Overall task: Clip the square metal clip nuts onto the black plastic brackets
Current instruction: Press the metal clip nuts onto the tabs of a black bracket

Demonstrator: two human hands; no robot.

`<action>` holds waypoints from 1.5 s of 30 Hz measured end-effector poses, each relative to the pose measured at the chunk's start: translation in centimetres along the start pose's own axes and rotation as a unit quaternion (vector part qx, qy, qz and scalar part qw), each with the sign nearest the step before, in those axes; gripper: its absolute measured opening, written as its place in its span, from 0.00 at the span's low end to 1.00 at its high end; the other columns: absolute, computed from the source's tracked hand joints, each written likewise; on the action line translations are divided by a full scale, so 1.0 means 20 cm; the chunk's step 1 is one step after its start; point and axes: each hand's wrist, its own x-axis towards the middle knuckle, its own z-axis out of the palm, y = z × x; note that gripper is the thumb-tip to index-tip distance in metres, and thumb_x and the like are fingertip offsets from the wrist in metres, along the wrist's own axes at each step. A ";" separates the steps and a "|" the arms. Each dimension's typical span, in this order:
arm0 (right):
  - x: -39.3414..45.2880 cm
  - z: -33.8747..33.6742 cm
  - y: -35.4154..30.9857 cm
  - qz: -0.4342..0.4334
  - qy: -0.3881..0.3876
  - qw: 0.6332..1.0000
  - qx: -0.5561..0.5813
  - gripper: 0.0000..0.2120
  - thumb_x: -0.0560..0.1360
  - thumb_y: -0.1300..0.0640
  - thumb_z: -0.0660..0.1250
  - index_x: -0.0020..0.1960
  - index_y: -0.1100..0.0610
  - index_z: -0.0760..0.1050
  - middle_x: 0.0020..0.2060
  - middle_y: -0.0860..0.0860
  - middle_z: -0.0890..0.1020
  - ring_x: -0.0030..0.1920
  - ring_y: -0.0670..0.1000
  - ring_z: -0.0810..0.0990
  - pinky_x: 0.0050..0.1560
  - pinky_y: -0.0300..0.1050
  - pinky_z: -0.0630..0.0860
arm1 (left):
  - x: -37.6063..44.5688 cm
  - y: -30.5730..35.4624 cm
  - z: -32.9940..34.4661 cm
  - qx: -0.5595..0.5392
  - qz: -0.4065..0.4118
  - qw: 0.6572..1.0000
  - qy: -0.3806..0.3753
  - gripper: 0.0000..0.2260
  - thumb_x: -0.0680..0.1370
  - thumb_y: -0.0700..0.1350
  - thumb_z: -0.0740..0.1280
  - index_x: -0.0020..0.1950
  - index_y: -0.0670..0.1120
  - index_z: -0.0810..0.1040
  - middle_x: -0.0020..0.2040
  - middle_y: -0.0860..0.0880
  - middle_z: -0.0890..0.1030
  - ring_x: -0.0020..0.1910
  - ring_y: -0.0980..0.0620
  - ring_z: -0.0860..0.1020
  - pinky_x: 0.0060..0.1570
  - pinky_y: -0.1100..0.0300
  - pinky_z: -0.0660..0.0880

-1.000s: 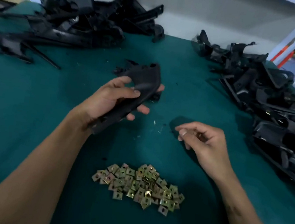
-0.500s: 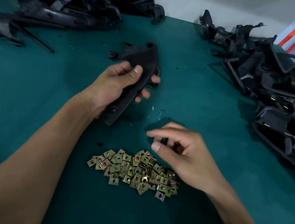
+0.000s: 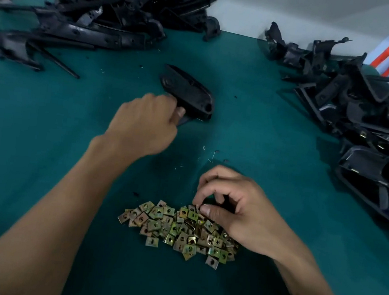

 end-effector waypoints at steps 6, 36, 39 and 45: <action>0.01 -0.03 0.04 0.024 0.059 0.983 0.170 0.06 0.76 0.64 0.71 0.47 0.54 0.80 0.44 0.52 0.85 0.44 0.52 0.83 0.48 0.45 0.78 | -0.07 0.02 0.07 0.037 0.066 0.991 0.108 0.26 0.82 0.65 0.46 0.35 0.48 0.62 0.29 0.51 0.62 0.26 0.46 0.63 0.29 0.55 0.61; 0.49 -0.09 0.09 0.031 0.290 0.829 0.477 0.03 0.83 0.65 0.61 0.53 0.60 0.73 0.50 0.61 0.87 0.54 0.58 0.85 0.62 0.58 0.77 | -0.07 0.06 0.13 0.039 0.101 0.978 0.181 0.19 0.83 0.62 0.51 0.40 0.50 0.60 0.31 0.52 0.65 0.27 0.47 0.61 0.28 0.59 0.55; 0.49 -0.07 0.08 0.029 0.280 0.830 0.481 0.05 0.82 0.67 0.63 0.50 0.60 0.75 0.47 0.59 0.87 0.51 0.55 0.85 0.59 0.52 0.79 | -0.07 0.05 0.13 0.034 0.104 0.977 0.182 0.19 0.83 0.62 0.53 0.39 0.50 0.59 0.30 0.53 0.65 0.27 0.47 0.61 0.28 0.59 0.56; 0.49 -0.06 0.08 0.049 0.296 0.822 0.485 0.09 0.78 0.69 0.67 0.42 0.60 0.79 0.40 0.56 0.84 0.46 0.53 0.82 0.55 0.50 0.78 | -0.08 0.05 0.13 0.018 0.128 0.974 0.185 0.19 0.82 0.63 0.54 0.39 0.51 0.59 0.29 0.49 0.72 0.26 0.41 0.72 0.28 0.59 0.57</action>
